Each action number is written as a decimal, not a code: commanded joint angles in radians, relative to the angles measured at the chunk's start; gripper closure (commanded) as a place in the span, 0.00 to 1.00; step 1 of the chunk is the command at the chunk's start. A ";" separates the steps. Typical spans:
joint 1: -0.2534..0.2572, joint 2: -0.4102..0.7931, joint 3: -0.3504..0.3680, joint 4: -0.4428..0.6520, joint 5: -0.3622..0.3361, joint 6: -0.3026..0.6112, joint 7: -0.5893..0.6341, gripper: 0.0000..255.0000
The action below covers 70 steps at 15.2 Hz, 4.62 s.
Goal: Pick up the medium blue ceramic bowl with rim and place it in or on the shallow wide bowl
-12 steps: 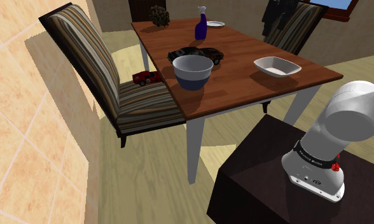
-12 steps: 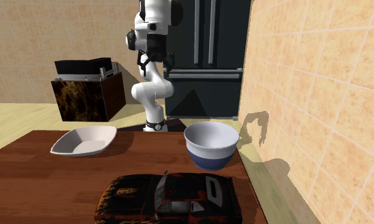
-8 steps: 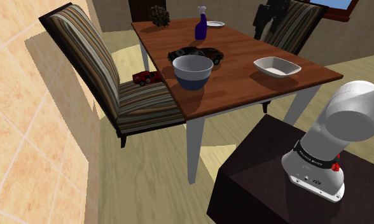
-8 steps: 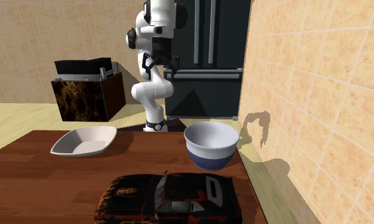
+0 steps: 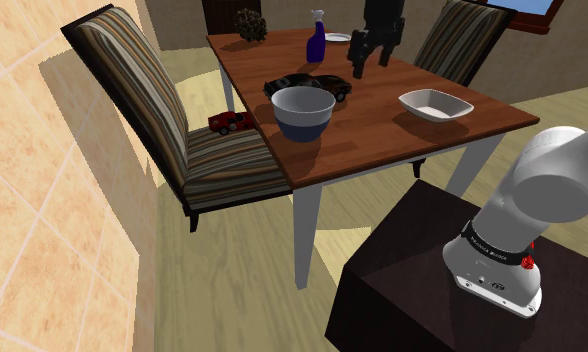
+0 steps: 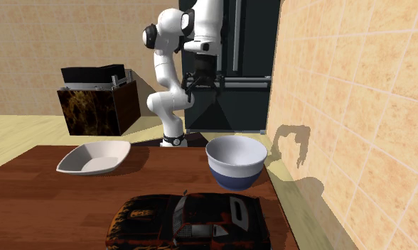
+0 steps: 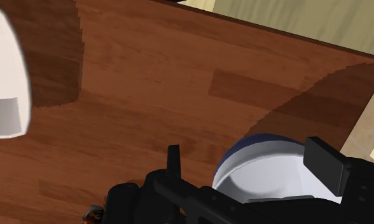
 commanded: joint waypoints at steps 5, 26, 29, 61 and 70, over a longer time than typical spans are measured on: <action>0.010 0.199 0.083 0.093 -0.024 0.094 0.109 0.00; 0.056 0.707 0.183 0.384 -0.213 0.246 0.354 0.00; 0.056 0.707 0.183 0.384 -0.213 0.246 0.354 0.00; 0.061 0.673 0.190 0.582 -0.184 0.022 0.297 1.00; 0.025 0.572 0.168 0.533 -0.151 -0.010 0.225 1.00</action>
